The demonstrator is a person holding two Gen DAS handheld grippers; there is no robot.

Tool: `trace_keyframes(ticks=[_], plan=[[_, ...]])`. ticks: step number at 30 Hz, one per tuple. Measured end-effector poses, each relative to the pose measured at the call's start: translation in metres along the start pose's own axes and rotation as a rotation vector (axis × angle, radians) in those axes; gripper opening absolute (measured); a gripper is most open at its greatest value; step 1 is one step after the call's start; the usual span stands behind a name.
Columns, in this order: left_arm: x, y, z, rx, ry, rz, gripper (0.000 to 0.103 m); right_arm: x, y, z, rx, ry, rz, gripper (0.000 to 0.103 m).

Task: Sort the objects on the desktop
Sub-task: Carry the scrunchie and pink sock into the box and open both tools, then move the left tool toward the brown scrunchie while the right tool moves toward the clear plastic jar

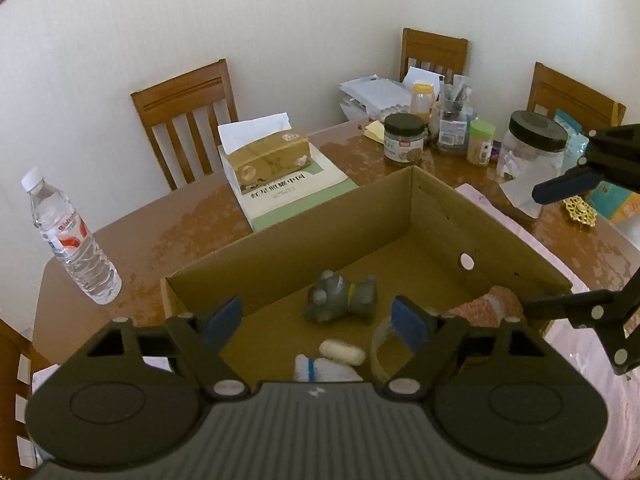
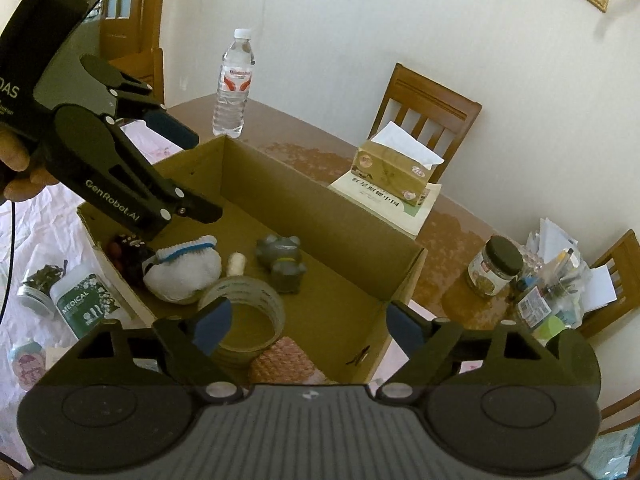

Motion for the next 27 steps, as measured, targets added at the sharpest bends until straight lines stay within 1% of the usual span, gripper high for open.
trace_keyframes(ticks=[2,4,7,11,14,21,27], plan=[[-0.002,-0.004,0.000,-0.002,-0.002,0.005,0.084,-0.001,-0.002,0.002,0.007,0.005,-0.005,0.088],[-0.004,-0.009,-0.001,-0.002,-0.008,0.008,0.088,-0.002,-0.005,0.006,0.012,0.009,-0.013,0.088],[-0.009,-0.018,-0.003,-0.006,-0.018,0.001,0.090,-0.004,-0.011,0.011,0.017,0.006,-0.029,0.089],[-0.018,-0.028,-0.007,0.002,-0.019,0.011,0.090,-0.007,-0.019,0.018,0.019,0.005,-0.043,0.091],[-0.028,-0.035,-0.011,-0.007,-0.026,0.026,0.090,-0.010,-0.023,0.023,0.025,0.009,-0.052,0.094],[-0.053,-0.054,-0.025,-0.006,-0.021,0.056,0.090,-0.020,-0.039,0.039,0.051,0.006,-0.064,0.094],[-0.079,-0.063,-0.035,-0.021,-0.090,0.092,0.090,-0.030,-0.053,0.050,0.073,0.009,-0.077,0.095]])
Point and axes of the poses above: each gripper's, at about its wrist camera, not at the fingertips, and y roughly the way its jaws point, z to its left, x to its top, the point moved 8 cm from there along y, roughly the way its jaws point
